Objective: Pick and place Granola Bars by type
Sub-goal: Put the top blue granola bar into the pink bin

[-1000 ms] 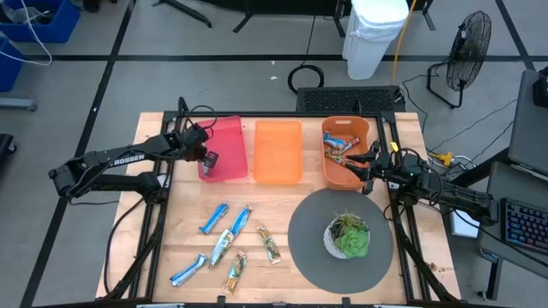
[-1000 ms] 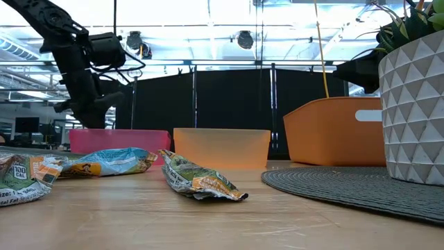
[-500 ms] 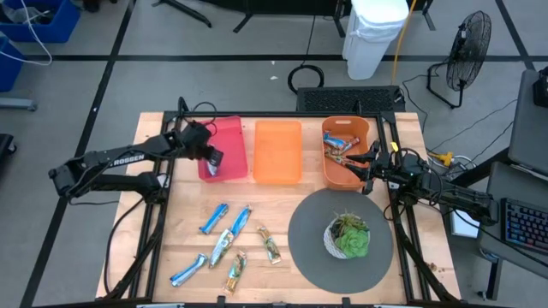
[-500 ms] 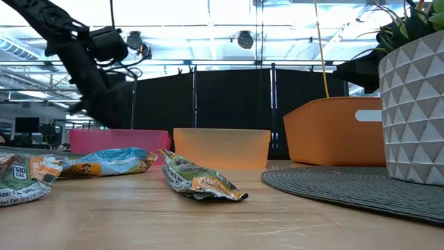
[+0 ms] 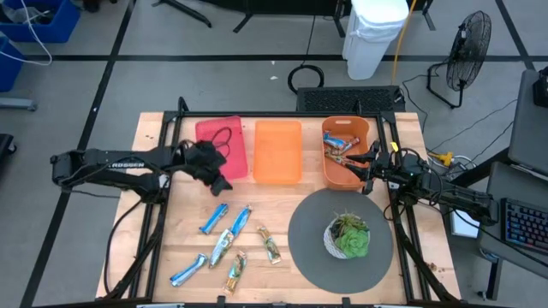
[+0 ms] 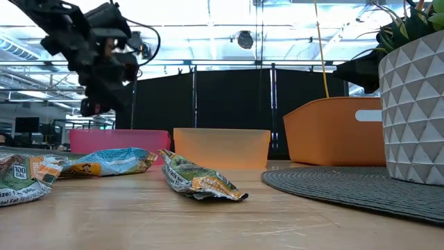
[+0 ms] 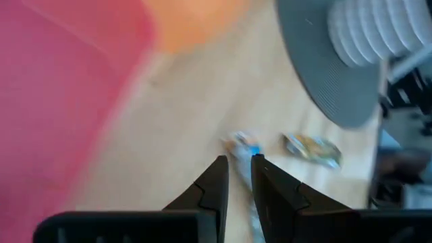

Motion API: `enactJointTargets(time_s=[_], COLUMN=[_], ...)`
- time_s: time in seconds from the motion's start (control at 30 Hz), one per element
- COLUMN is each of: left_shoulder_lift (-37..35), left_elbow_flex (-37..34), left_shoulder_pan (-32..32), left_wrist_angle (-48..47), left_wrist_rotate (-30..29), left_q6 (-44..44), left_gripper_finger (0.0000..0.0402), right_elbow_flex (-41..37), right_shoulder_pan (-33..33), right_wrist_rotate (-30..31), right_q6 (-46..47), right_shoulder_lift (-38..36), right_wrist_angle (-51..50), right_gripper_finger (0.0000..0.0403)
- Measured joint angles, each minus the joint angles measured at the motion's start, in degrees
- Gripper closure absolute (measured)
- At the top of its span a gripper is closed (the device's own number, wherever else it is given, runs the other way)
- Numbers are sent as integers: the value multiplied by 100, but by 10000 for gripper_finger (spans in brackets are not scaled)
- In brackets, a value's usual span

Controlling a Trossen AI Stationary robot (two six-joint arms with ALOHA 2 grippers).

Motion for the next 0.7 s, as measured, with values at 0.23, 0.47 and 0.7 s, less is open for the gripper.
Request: enactJointTargets(time_s=[0.23, 0.47, 0.7], left_shoulder_lift=[0, 6, 77], left_elbow_flex=[0, 0, 0], left_shoulder_pan=[-1475, -2381, -2763], left_wrist_angle=[62, -699, -875], left_wrist_rotate=[-695, -1900, -2276], left_q6=[-1036, -1237, -1879], left_gripper_finger=[332, 351, 393], right_elbow_flex=[-2, 0, 0], right_shoulder_pan=[0, -2, 0], right_wrist_rotate=[0, 0, 1], right_q6=[-1, 0, -2], right_shoulder_lift=[-1, -1, 0], right_wrist_angle=[0, 0, 0], right_gripper_finger=[275, 275, 275])
